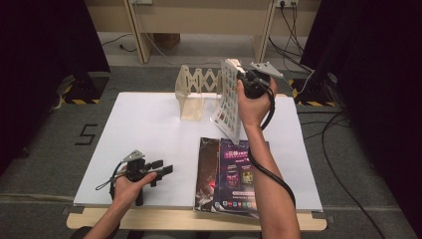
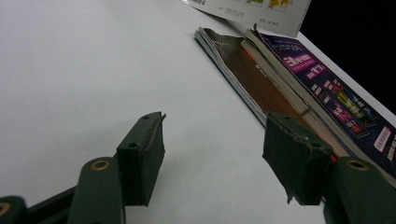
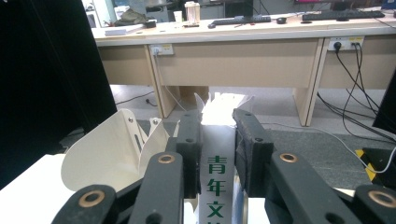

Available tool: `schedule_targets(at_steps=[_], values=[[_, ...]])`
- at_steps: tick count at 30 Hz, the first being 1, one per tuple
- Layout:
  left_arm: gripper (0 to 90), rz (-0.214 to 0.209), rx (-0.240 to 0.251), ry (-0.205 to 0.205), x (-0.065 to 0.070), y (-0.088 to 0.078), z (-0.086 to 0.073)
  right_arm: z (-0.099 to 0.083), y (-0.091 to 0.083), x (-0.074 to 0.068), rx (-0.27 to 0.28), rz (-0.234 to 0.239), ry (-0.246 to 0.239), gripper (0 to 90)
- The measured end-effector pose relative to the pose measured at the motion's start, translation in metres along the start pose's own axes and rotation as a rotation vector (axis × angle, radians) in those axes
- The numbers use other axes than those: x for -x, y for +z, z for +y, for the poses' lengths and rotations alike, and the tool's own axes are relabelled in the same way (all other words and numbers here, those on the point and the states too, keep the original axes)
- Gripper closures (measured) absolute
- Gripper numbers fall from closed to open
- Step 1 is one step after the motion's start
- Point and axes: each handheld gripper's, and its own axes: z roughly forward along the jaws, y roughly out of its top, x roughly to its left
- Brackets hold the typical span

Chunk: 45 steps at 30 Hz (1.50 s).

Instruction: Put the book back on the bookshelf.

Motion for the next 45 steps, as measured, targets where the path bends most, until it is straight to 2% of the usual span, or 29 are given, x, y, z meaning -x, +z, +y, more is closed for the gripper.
schedule_targets(at_steps=[4,9,18,24,29,31,34,41,45], values=[[37.3,-0.003,-0.001,-0.001,0.000,0.000,0.000,-0.011,-0.012,0.001,0.016,-0.012,-0.014,73.7],[37.3,-0.002,0.002,0.001,0.000,0.000,0.001,-0.014,-0.020,0.005,0.025,-0.018,-0.005,73.7],[37.3,-0.008,0.004,-0.003,0.001,0.000,0.001,-0.008,-0.023,0.015,-0.027,-0.029,0.020,72.4],[37.3,-0.007,0.002,-0.003,0.001,0.000,0.001,-0.006,-0.016,0.021,-0.081,-0.031,0.039,71.2],[37.2,-0.005,0.005,-0.005,0.000,-0.001,0.002,-0.006,-0.005,0.025,-0.128,-0.023,0.054,66.5],[37.2,-0.005,0.005,-0.007,0.000,-0.001,0.001,-0.006,-0.001,0.027,-0.144,-0.018,0.074,65.2],[37.2,-0.005,0.005,-0.010,-0.001,0.000,0.001,-0.006,0.004,0.030,-0.163,-0.028,0.073,60.0],[37.2,-0.007,0.006,-0.009,-0.001,0.000,0.002,0.004,0.012,0.031,-0.189,-0.024,0.068,57.2],[37.2,-0.006,0.006,-0.009,0.000,0.000,0.002,0.011,0.022,0.028,-0.234,-0.025,0.062,55.2]])
